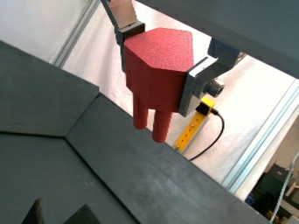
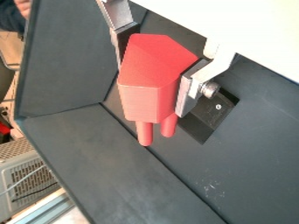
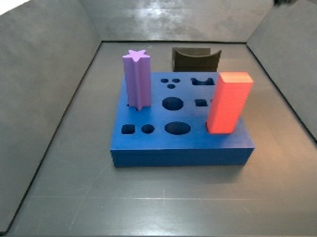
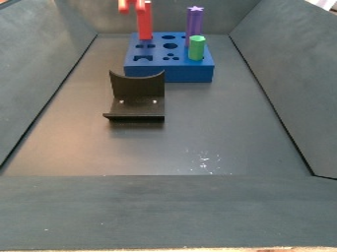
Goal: Pick up the 3 prong object. Move up. Rotate the 3 prong object. Place the 3 prong object on the fixture. Regrasp the 3 prong object. Move to above the board. Insert the 3 prong object.
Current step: Move to above the board.
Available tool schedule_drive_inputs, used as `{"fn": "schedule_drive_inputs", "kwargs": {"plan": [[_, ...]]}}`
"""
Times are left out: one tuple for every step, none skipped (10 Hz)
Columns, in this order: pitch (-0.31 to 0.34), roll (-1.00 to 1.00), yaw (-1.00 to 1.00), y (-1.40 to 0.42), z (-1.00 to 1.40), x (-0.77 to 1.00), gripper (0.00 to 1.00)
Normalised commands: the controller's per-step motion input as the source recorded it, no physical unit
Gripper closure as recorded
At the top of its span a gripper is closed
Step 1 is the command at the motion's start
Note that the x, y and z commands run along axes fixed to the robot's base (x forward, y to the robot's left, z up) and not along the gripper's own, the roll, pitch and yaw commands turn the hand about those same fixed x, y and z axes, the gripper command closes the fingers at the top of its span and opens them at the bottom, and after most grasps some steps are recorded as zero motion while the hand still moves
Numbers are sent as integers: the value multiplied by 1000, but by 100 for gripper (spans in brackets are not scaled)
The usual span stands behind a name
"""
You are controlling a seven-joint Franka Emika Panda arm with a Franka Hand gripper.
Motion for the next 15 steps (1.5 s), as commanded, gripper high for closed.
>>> {"fn": "schedule_drive_inputs", "kwargs": {"plan": [[71,-23,117,-63,685,27,100],[67,-24,115,-50,571,24,100],[62,-31,103,-33,283,21,100],[60,-35,97,-30,172,21,100],[-45,-1000,-38,-1000,195,-624,100],[-53,-1000,-38,-1000,209,-628,100],[-68,-1000,-40,-1000,215,-681,100],[-71,-1000,-42,-1000,196,-687,100],[-77,-1000,-48,-1000,208,-704,100],[-77,-1000,-50,-1000,205,-724,100],[-81,-1000,-53,-989,199,-754,100],[-82,-1000,-59,-588,122,-495,100],[-84,-1000,-62,-291,58,-299,100],[-75,-1000,-67,-133,19,-175,100],[-75,-1000,-65,-63,24,-118,100]]}}
